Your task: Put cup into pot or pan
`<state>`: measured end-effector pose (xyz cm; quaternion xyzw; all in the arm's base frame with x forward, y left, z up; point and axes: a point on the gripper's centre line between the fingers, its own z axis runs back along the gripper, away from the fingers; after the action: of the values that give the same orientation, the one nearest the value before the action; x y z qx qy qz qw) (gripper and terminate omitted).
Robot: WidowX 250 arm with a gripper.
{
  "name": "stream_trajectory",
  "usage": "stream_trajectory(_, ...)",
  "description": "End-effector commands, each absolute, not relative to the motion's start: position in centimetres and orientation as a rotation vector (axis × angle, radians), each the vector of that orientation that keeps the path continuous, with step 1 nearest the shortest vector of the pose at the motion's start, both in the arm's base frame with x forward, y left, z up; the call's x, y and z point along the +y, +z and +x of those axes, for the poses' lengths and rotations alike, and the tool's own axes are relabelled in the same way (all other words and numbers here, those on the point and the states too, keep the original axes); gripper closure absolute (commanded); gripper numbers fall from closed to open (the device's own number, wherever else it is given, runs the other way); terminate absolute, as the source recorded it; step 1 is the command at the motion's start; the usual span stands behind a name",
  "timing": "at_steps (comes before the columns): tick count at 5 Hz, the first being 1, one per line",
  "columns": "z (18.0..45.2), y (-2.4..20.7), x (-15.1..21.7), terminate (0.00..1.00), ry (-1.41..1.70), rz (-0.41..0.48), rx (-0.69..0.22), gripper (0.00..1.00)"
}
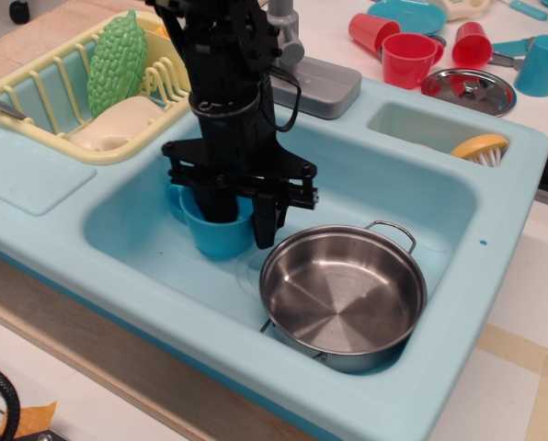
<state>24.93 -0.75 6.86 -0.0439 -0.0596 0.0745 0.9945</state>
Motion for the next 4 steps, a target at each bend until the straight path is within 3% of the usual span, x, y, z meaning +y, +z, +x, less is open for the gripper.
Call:
stream_trajectory(1, 25.2, 7.0, -0.2, 0.0, 0.155, -0.083, -0.132, 1.0)
stream_trajectory(2, 25.2, 8.2, -0.5, 0.0, 0.149, -0.053, -0.136, 1.0)
stream_trajectory(4, 24.4, 12.8, -2.6, 0.0, 0.142, 0.053, -0.178, 1.0)
